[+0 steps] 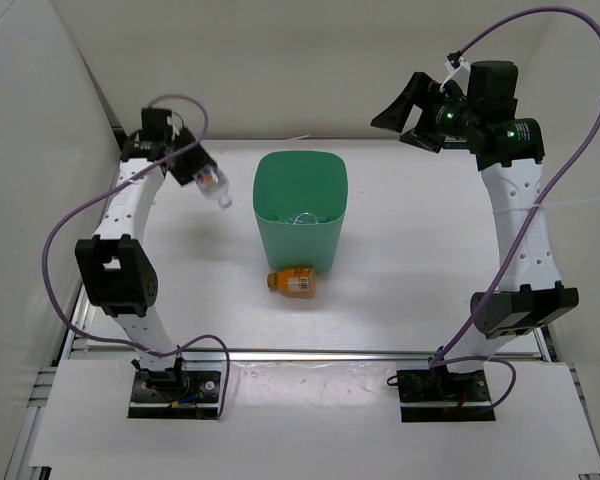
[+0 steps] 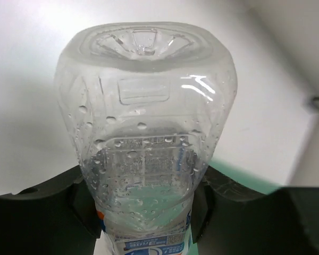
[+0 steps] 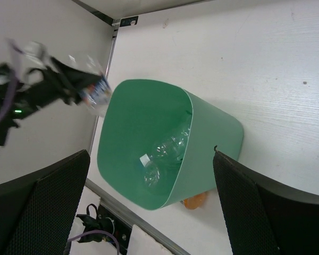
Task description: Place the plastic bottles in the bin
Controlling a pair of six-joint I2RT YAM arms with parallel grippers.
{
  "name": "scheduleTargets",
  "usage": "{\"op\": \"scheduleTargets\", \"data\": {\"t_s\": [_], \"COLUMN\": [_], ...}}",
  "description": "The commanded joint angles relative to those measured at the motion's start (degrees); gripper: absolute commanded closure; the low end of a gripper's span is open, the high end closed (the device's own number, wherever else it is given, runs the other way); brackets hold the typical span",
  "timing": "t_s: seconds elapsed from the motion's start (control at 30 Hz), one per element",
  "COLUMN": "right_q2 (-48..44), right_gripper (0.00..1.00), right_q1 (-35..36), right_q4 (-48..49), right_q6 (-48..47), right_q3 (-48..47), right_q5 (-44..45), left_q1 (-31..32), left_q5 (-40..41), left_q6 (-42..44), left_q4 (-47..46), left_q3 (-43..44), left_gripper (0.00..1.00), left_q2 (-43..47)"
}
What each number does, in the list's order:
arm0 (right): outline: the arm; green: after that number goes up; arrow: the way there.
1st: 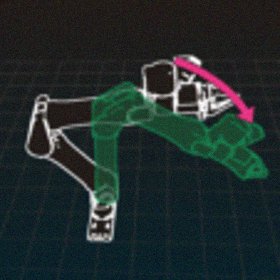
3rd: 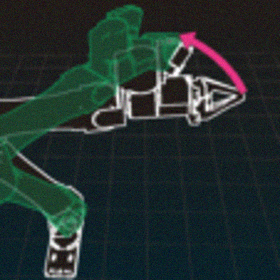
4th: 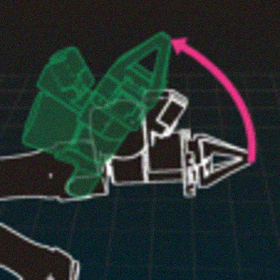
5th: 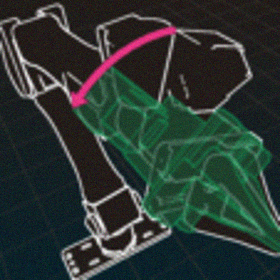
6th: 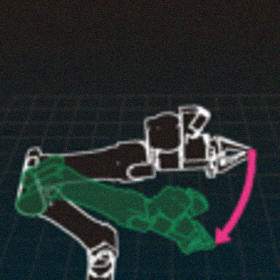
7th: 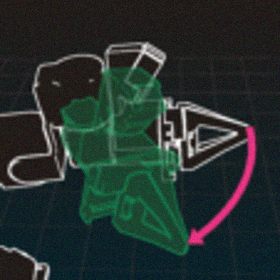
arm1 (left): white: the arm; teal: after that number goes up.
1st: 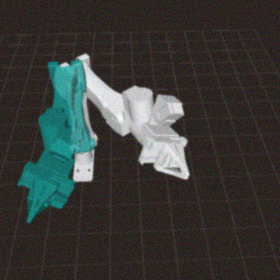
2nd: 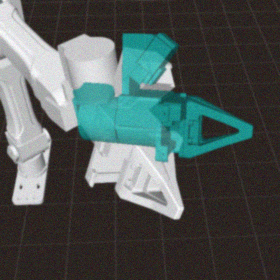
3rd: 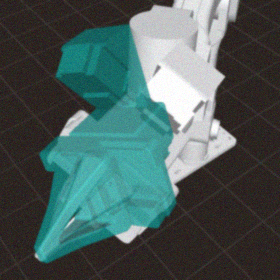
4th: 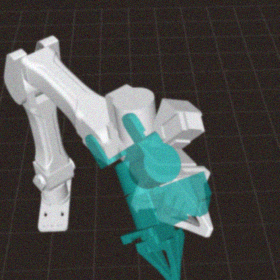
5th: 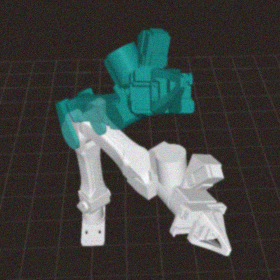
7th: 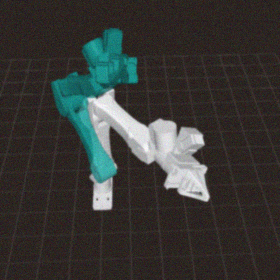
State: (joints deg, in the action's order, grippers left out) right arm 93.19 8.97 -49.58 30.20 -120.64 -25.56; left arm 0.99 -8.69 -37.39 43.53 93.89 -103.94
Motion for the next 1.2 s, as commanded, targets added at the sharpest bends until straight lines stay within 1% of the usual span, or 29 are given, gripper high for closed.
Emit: {"op": "scheduleTargets", "data": {"t_s": [0.0, 0.03, 0.07, 0.1, 0.13, 0.17, 0.2, 0.27, 0.3, 0.33, 0.4, 0.43, 0.5, 0.53, 0.57, 0.63, 0.73, 0.8, 0.83, 0.87, 0.9, 0.93, 0.97, 1.0, 1.03, 1.07, 1.1, 1.13, 1.17], "right_q2": [-0.2, -0.2, -0.2, -0.2, -0.2, -0.2, -0.2, -0.2, -0.2, -0.2, -0.7, -0.7, -0.7, -0.7, -1.2, -1.3, -1.9, -2.4, -2.9, -2.9, -3.6, -4.4, -4.4, -5.4, -6.2, -6.2, -6.7, -6.7, -6.7], "right_gripper": [0.0, 0.0, 0.0, 0.0, 0.0, 0.0, 0.0, 0.0, 0.0, 0.0, 0.0, 0.0, 0.0, 0.0, 0.0, 0.0, 0.0, 0.0, 0.0, 0.0, 0.0, 0.0, 0.0, 0.0, 0.0, 0.0, 0.0, 0.0, 0.0], "right_q1": [-0.1, -0.1, -0.1, -0.1, -0.1, -0.1, -0.1, -0.1, -0.1, -0.1, -0.1, -0.1, -0.1, -0.1, -0.1, -0.1, -0.1, -0.1, -0.1, -0.1, -0.1, -0.1, -0.1, -0.1, -0.1, 0.9, 2.7, 4.1, 6.0], "right_q4": [1.2, 1.2, 1.8, 1.8, 1.8, 1.8, 1.8, 1.2, 1.2, 1.2, 0.6, 0.1, 0.1, 0.1, 0.1, -0.4, -0.4, -0.4, -0.4, -0.4, 0.1, 0.6, 0.6, 1.3, 1.3, 2.0, 2.6, 3.2, 3.2], "right_q6": [0.4, 0.4, 0.9, 0.9, 0.9, 1.4, 1.4, 1.4, 1.4, 1.4, 1.4, 1.4, 1.4, 1.4, 1.4, 1.4, 1.4, 0.9, 0.2, 0.2, -1.2, -1.7, -2.2, -3.2, -4.1, -5.3, -8.2, -9.7, -11.2], "right_q3": [1.2, 1.2, 1.2, 1.2, 1.2, 1.2, 1.2, 1.2, 1.2, 1.2, 1.2, 1.2, 1.2, 1.2, 1.2, 1.2, 1.2, 1.7, 2.3, 2.3, 3.2, 3.9, 3.9, 4.5, 4.5, 3.4, 2.6, 1.6, 0.4], "right_q5": [-1.2, -1.2, -1.2, -1.2, -1.2, -1.2, -1.2, -0.4, 0.2, 0.7, 1.8, 2.4, 2.4, 2.9, 2.9, 3.5, 4.1, 3.6, 3.1, 2.4, 1.7, 0.4, 0.3, 0.3, -0.4, -1.1, -4.2, -5.1, -5.1], "left_q1": [3.8, 5.2, 6.6, 9.6, 11.1, 12.4, 13.8, 17.3, 18.4, 20.5, 22.5, 24.2, 25.5, 26.1, 26.1, 26.1, 26.1, 26.1, 26.1, 26.1, 26.1, 26.1, 26.1, 26.1, 26.1, 25.6, 25.5, 24.7, 24.7], "left_q5": [-4.1, -4.8, -5.5, -6.2, -6.9, -6.9, -6.9, -6.9, -6.9, -7.5, -7.5, -7.5, -7.5, -7.5, -7.5, -8.1, -7.6, -5.7, -3.4, -1.6, 0.7, 6.8, 10.6, 14.3, 18.0, 23.5, 25.0, 25.9, 26.8], "left_q6": [-4.1, -4.1, -3.4, -3.4, -2.9, -2.9, -2.9, -2.1, -1.6, -0.9, 0.7, 1.3, 2.6, 2.6, 2.6, 3.8, 5.0, 6.4, 7.0, 7.5, 7.5, 8.1, 8.1, 7.1, 6.0, 5.4, 4.8, 4.1, 3.6], "left_q4": [-2.7, -2.7, -2.7, -2.7, -2.7, -2.7, -2.7, -2.7, -2.7, -2.7, -2.7, -2.7, -2.7, -2.7, -2.7, -2.7, -2.7, -2.1, -2.1, -1.6, -1.6, -1.6, -1.6, -1.6, -1.6, -1.6, -1.6, -1.6, -1.1], "left_q3": [13.4, 20.2, 23.6, 26.6, 31.3, 32.7, 33.6, 32.8, 32.2, 31.6, 30.9, 30.2, 28.7, 28.0, 27.4, 26.8, 28.9, 29.6, 29.6, 28.6, 25.9, 23.6, 20.8, 14.0, 10.4, 6.9, 0.0, -3.4, -6.6], "left_gripper": [0.57, 0.55, 0.54, 0.52, 0.51, 0.48, 0.48, 0.43, 0.38, 0.38, 0.36, 0.31, 0.26, 0.21, 0.0, 0.0, 0.0, 0.0, 0.0, 0.0, 0.0, 0.0, 0.0, 0.0, 0.0, 0.0, 0.0, 0.0, 0.0], "left_q2": [5.6, 4.8, 3.8, 1.9, 1.0, 0.4, -0.1, -0.7, -0.7, -0.7, -1.4, -1.4, -1.4, -1.4, -1.4, -0.9, 1.1, 2.7, 5.0, 6.5, 8.3, 12.6, 15.1, 17.7, 22.4, 24.7, 26.9, 30.9, 32.8]}}
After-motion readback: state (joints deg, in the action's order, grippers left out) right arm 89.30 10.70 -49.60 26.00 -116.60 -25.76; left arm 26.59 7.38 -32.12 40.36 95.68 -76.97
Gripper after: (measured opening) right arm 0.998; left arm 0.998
